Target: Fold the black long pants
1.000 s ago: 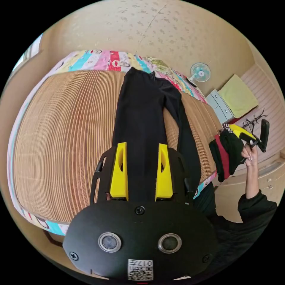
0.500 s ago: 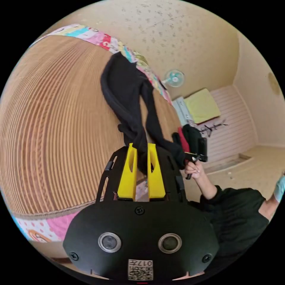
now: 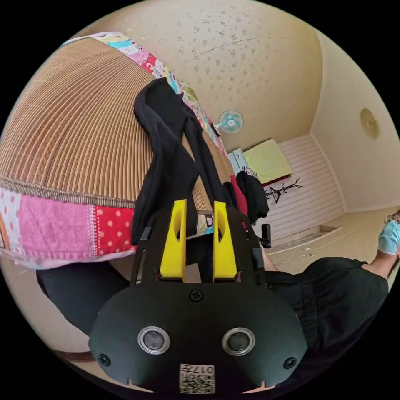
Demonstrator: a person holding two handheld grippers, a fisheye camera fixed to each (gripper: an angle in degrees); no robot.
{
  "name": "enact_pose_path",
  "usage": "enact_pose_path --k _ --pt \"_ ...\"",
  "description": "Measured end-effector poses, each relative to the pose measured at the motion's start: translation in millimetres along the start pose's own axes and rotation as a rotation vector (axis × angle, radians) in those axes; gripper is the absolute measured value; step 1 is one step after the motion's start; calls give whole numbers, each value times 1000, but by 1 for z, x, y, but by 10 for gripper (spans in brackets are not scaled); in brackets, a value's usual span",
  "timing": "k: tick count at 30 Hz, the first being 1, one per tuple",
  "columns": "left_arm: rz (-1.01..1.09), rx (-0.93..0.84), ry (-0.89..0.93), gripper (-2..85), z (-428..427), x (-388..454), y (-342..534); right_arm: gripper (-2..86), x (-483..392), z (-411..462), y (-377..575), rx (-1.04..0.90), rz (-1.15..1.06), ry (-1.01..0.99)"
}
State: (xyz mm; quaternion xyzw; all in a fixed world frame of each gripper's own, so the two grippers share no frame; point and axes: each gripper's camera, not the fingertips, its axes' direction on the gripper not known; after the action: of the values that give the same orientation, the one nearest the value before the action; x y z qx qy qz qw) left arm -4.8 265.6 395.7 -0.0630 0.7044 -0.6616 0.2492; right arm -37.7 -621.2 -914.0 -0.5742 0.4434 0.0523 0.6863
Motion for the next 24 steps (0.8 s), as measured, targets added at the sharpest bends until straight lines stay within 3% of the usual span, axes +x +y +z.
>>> enact_pose_path --k 4,8,13,18,20,24 --pt "-100 22 -114 113 -3 -16 22 5 6 1 11 34 64 -100" --pt "-173 62 -159 141 -15 -22 8 4 -21 -12 -8 126 -41 -254" --pt "-150 38 -180 148 -5 -23 -12 8 -62 -15 -13 114 -150 -242" --pt "-182 154 -252 152 -13 -26 -13 40 -87 -6 11 49 -170 -83" --pt "-179 243 -255 156 -24 -32 -15 104 -87 -6 20 64 -118 29" --pt "-230 203 -348 168 -31 -53 -36 148 -89 -4 25 50 -97 196"
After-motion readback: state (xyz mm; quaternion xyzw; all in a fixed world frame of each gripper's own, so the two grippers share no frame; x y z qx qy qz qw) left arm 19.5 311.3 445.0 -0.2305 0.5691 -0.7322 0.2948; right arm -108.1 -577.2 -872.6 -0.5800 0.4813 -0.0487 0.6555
